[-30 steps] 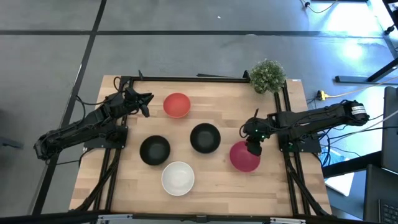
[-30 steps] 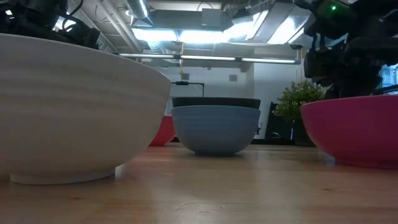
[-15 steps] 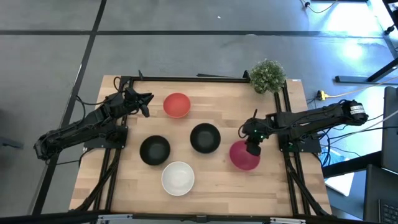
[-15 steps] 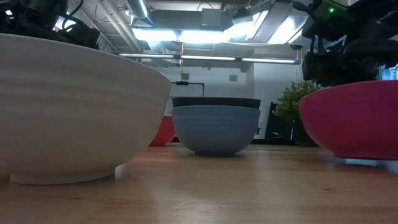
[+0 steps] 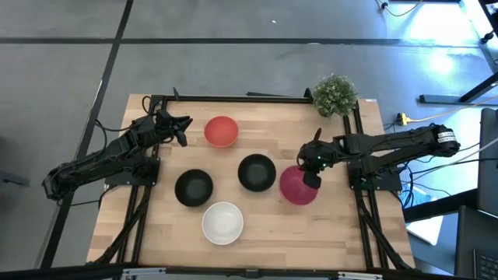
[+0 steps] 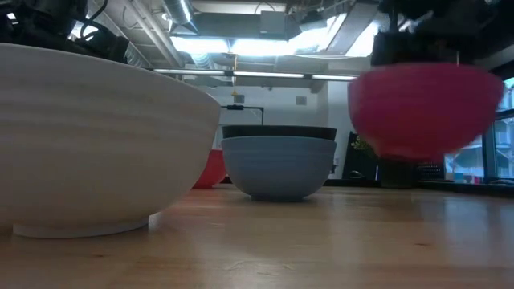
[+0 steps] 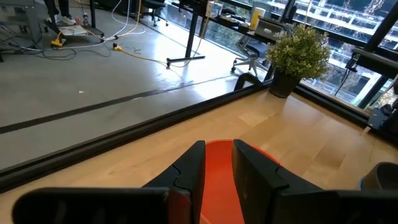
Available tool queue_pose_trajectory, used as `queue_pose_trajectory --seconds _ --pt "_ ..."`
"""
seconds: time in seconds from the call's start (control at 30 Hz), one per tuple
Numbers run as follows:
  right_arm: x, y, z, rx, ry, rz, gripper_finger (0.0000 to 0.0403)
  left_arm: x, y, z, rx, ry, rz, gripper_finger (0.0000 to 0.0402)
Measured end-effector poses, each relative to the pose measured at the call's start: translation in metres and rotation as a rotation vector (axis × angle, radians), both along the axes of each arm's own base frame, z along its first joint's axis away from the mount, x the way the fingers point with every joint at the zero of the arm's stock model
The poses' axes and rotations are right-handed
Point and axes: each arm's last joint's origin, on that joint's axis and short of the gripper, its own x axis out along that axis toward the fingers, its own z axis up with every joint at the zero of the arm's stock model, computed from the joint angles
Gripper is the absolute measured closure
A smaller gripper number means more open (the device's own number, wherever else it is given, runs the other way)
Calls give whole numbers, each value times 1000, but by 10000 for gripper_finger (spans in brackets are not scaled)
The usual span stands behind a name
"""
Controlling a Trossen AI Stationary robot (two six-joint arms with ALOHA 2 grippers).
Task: Nest bowls inside each other
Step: Stack the pink bowl on top of the black bowl
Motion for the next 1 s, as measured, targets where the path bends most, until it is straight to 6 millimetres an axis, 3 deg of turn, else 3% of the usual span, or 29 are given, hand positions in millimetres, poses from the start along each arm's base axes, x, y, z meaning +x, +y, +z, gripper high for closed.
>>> queue_pose_trajectory --seconds 0.17,0.4,0.63,1.0 --pt "15 -5 33 -48 -31 23 392 0 0 0 0 1 -1 327" --pt "54 -18 61 -119 -25 105 392 0 0 0 0 1 0 327" --pt "96 -31 59 -142 16 157 392 0 0 0 5 5 -2 327" --pt "155 -41 34 -117 63 229 392 0 0 0 5 5 -2 327"
